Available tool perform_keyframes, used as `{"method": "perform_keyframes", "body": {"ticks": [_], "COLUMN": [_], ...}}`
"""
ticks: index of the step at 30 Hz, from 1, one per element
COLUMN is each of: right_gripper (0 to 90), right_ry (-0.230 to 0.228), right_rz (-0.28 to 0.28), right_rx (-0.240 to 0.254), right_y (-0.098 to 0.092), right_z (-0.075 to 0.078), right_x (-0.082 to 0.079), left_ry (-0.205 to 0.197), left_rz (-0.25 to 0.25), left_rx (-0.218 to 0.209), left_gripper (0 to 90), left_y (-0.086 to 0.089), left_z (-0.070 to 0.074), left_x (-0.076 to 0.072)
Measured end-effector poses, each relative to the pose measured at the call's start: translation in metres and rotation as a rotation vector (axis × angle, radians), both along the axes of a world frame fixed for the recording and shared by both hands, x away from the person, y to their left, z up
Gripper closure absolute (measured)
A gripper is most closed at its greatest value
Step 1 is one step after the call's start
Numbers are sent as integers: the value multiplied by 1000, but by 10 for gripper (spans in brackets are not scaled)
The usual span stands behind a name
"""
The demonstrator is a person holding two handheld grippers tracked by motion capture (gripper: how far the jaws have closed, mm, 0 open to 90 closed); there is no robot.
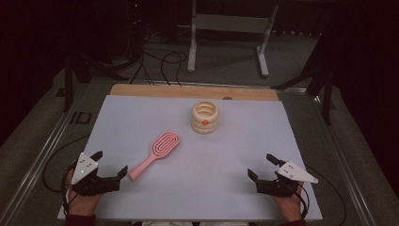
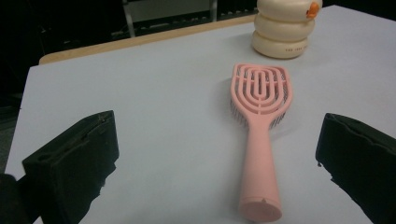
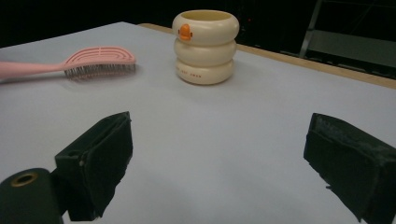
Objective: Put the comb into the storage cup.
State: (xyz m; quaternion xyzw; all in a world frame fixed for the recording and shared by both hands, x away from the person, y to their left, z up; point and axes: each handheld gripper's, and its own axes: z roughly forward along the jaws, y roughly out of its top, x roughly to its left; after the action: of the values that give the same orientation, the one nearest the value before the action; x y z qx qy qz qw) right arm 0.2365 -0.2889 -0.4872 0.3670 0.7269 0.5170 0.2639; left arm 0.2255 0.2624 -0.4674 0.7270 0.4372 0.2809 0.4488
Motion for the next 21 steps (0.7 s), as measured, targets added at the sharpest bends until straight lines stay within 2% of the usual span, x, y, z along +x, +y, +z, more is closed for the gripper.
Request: {"method": "perform_keyframes", "body": {"ticks": [6,14,21], "right_gripper": [81,81,81], "right_ry": [7,10,14], "right_rz": [1,-2,1], "right_rx": [-6,-6,-6], "right_y": [1,2,3], "right_z": [-1,-1,-2], "right_x": [1,1,1], "left_ry": [44,94,124], "left_rz": [-3,-10,-19], "left_rx": [12,52,78], "left_gripper": [0,0,0], "left_y": [-1,-8,-14], "left_z": [1,4,4], "left_x": [3,9,14]}}
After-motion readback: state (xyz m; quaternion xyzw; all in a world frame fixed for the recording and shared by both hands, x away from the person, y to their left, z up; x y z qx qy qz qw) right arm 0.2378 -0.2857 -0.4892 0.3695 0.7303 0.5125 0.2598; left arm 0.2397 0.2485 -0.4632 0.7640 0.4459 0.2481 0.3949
